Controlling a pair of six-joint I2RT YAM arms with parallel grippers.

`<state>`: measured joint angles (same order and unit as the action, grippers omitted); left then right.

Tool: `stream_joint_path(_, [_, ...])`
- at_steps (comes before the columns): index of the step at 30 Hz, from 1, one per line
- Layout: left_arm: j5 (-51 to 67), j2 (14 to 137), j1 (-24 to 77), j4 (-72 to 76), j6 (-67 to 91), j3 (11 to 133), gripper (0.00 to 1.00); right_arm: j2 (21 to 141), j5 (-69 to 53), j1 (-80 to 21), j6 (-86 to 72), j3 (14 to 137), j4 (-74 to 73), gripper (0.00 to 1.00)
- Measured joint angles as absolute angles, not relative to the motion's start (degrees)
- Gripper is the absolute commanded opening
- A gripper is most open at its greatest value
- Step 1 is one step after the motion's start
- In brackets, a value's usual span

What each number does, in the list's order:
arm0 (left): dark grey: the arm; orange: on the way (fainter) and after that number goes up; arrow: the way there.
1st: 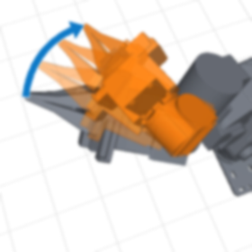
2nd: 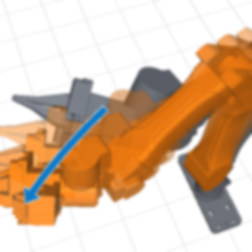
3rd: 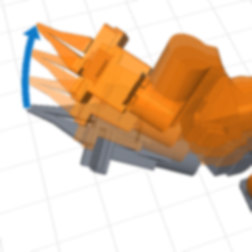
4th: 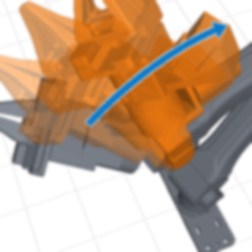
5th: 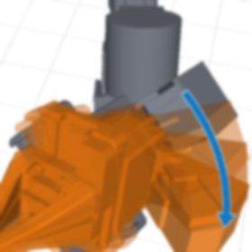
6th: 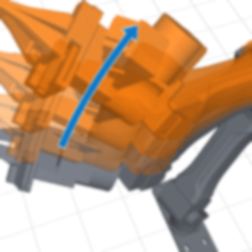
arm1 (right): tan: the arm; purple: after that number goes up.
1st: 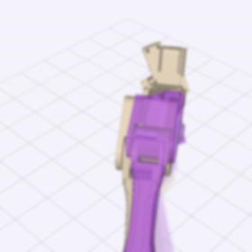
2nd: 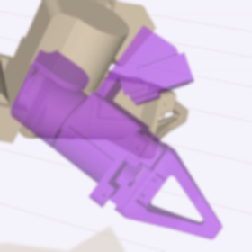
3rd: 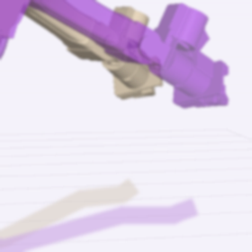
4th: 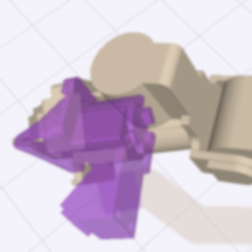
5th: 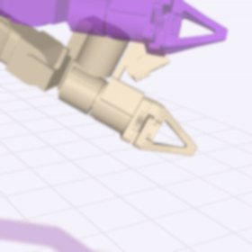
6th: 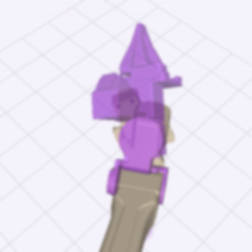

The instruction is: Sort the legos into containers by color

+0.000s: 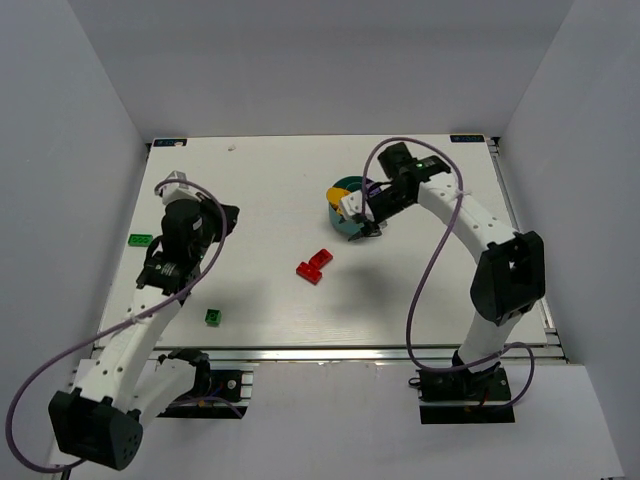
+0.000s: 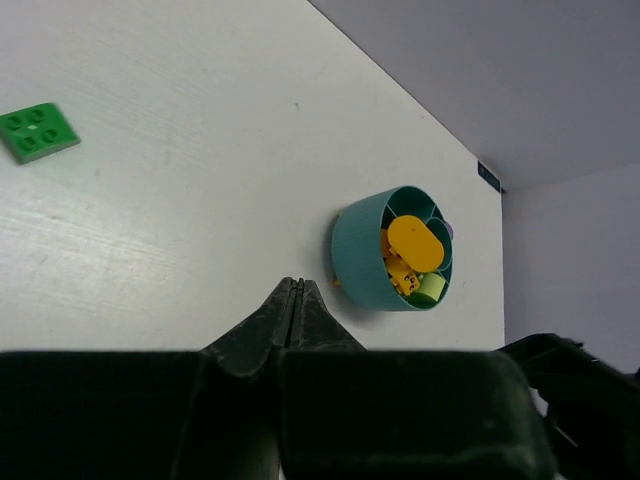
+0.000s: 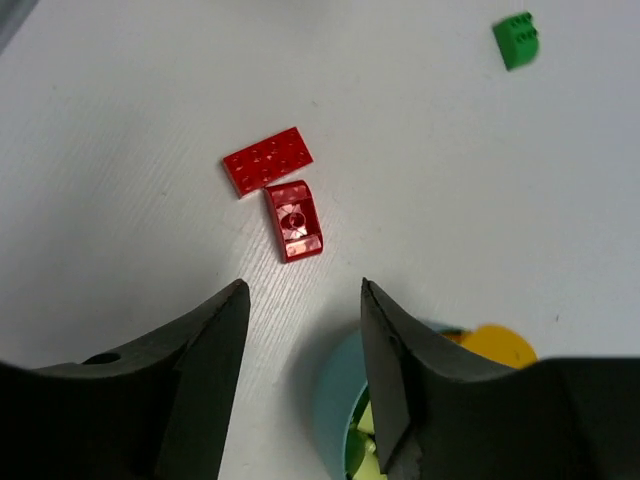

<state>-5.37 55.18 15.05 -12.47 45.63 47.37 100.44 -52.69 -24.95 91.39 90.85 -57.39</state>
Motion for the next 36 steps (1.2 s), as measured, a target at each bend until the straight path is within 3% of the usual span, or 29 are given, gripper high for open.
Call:
stream_joint_path(1, [-6.59,53.49,15.00,-14.20,46.59,47.00,0.14,101.01,-51.11,-26.68,93.06,90.96,-57.89,0.58])
stream_joint_path(4, [-9.91,49.34,14.76,-19.68,49.15,46.28,0.38,102.15,-46.09,-31.05,96.23,91.05,-58.13,0.63])
stream_joint_path(5, [-10.87,48.34,14.74,-21.37,49.84,46.09,0.52,102.50,-44.49,-32.47,96.97,91.07,-58.00,0.65])
stream_joint_path(9, [-13.58,43.92,14.72,-27.73,52.53,44.51,0.69,103.83,-37.91,-37.60,99.11,90.78,-55.40,0.66])
stream_joint_path(25, [-14.37,34.00,14.72,-42.26,57.52,42.81,0.71,121.19,-26.79,-41.52,97.49,96.36,-50.85,0.65])
stream_joint_path(36, [-14.20,31.75,14.72,-45.21,58.96,42.81,0.71,123.70,-24.53,-42.48,97.54,97.73,-50.87,0.60])
